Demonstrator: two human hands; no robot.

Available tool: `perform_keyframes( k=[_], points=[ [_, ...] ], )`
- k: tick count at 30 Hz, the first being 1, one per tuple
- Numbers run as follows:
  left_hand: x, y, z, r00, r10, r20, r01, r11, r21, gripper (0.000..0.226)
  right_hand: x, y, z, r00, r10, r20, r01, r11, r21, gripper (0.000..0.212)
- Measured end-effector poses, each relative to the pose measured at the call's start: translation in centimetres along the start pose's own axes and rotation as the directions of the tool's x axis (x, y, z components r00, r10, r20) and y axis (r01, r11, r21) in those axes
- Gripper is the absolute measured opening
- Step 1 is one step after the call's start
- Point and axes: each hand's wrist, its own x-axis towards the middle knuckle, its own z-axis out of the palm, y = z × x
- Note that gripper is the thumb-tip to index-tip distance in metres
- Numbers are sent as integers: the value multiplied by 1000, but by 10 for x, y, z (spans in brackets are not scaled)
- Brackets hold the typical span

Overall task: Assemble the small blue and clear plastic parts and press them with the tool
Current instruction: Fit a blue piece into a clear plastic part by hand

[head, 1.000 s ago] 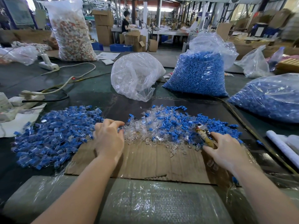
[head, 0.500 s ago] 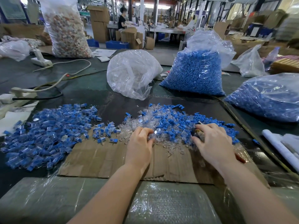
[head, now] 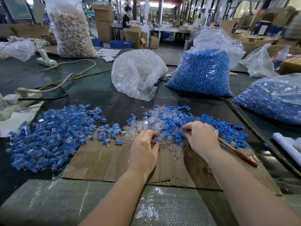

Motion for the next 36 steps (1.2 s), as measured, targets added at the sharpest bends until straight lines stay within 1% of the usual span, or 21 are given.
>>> perform_keyframes(
  k=[4, 7, 10, 12, 14, 15, 19, 22, 25, 31, 34, 36],
  points=[
    [-2, 1, -1, 998, 44, -40, -45, 999, -9, 20, -5, 0, -3, 995, -43, -91, 48, 998, 44, 11],
    [-3, 3, -3, 991, 115, -62, -116, 993, -25, 20, -15, -5, -5, 973, -164, -164, 176, 983, 59, 11],
    [-5, 4, -4, 986, 161, -41, -163, 986, -43, 22, -27, -18, -2, 947, -304, -106, 311, 949, 52, 13],
    [-6, 5, -5, 985, 171, -28, -173, 981, -88, 22, -34, -24, 2, 941, -335, -55, 337, 941, 41, 12],
    [-8, 5, -6, 987, 157, -27, -159, 975, -156, 20, -37, -26, 4, 951, -307, -40, 308, 950, 42, 12],
    [-8, 5, -6, 987, 156, -25, -158, 972, -173, 19, -38, -26, 4, 961, -274, -38, 276, 958, 73, 11],
    [-9, 6, -6, 979, 203, 8, -199, 965, -172, 20, -40, -28, 2, 990, -138, 0, 134, 964, 229, 10],
    [-9, 6, -7, 975, 220, 8, -216, 963, -164, 20, -41, -31, 1, 994, -97, 51, 77, 948, 309, 11],
    [-10, 6, -7, 978, 204, 38, -195, 965, -174, 20, -43, -32, -1, 994, -87, 69, 59, 940, 337, 11],
    [-10, 7, -7, 976, 206, 73, -192, 967, -165, 20, -44, -34, -2, 996, -66, 62, 41, 942, 333, 12],
    [-10, 6, -8, 979, 179, 100, -154, 963, -219, 30, -44, -33, -2, 994, -76, 84, 38, 925, 379, 16],
    [-9, 6, -9, 983, 141, 120, -105, 959, -264, 30, -45, -31, -2, 993, -99, 71, 64, 921, 385, 16]
  ],
)
